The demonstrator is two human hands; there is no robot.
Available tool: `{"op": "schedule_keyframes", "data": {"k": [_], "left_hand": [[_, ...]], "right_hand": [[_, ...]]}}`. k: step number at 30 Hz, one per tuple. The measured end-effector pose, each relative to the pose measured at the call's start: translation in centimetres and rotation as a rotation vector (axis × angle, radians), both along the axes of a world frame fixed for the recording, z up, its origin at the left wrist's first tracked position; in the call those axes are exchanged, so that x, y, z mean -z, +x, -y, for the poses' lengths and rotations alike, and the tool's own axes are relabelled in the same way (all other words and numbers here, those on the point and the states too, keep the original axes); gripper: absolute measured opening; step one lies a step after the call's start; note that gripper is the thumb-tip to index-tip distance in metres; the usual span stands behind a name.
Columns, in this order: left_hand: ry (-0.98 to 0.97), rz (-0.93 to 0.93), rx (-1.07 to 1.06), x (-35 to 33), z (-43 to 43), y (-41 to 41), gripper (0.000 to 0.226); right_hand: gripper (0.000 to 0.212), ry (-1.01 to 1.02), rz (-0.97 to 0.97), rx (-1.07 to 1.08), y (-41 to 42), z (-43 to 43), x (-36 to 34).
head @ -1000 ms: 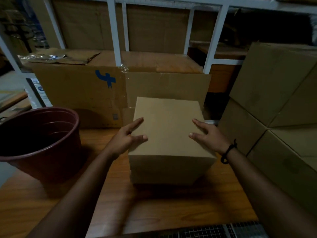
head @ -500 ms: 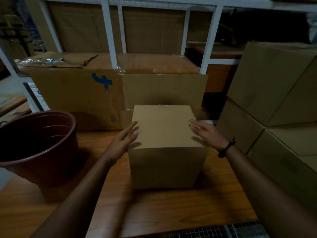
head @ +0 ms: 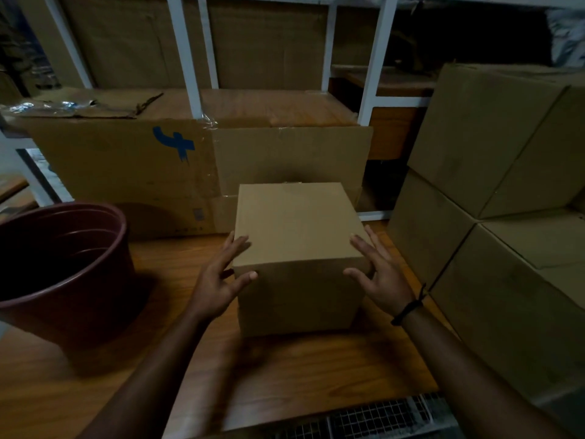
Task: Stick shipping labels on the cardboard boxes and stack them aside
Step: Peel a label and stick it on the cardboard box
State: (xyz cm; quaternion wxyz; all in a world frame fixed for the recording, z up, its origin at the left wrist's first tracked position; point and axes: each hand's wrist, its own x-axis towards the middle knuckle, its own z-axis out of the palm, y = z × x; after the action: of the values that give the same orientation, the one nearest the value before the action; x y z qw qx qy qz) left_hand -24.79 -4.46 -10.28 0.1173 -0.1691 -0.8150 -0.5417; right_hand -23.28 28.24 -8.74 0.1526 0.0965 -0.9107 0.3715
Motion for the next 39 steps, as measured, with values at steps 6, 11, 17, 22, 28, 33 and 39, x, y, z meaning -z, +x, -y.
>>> {"op": "schedule_keyframes", "data": {"k": [6,11,17,22,28,33,39], "left_hand": [[-0.376,-0.318,0.033,7.3,1.9,0.9,0.09],[-0.458,-0.243,0.08,8.3,0.6,0.7,0.086],[-0.403,-0.273,-0.015,6.0,0.3,0.0,0.097],[-0.441,-0.35,-0.119,1.2,-0.3,-0.1,0.071],[-0.208,-0.329,-0.21,-5.8,-1.0,-1.6,0.068],[-0.048,0.026,-0.114,-8.0,-0.9,-3.9,0.06],[-0.048,0.157,-0.12,-7.6,-0.9,-5.9,0.051]], "right_hand": [[0.11,0.174,0.014,0.03,2.6,-0.9,5.0],[0.107,0.195,-0.029,0.037,2.0,0.3,6.5],[0.098,0.154,-0.136,0.077,1.3,0.5,4.0],[0.091,0.112,-0.14,0.066,0.8,-0.3,-1.1],[0.09,0.015,0.051,0.057,-1.0,-0.7,-9.9],[0.086,0.039,0.27,0.09,-3.5,-0.7,-13.8],[0.077,0.073,0.496,0.063,-6.7,0.0,-13.6]]}}
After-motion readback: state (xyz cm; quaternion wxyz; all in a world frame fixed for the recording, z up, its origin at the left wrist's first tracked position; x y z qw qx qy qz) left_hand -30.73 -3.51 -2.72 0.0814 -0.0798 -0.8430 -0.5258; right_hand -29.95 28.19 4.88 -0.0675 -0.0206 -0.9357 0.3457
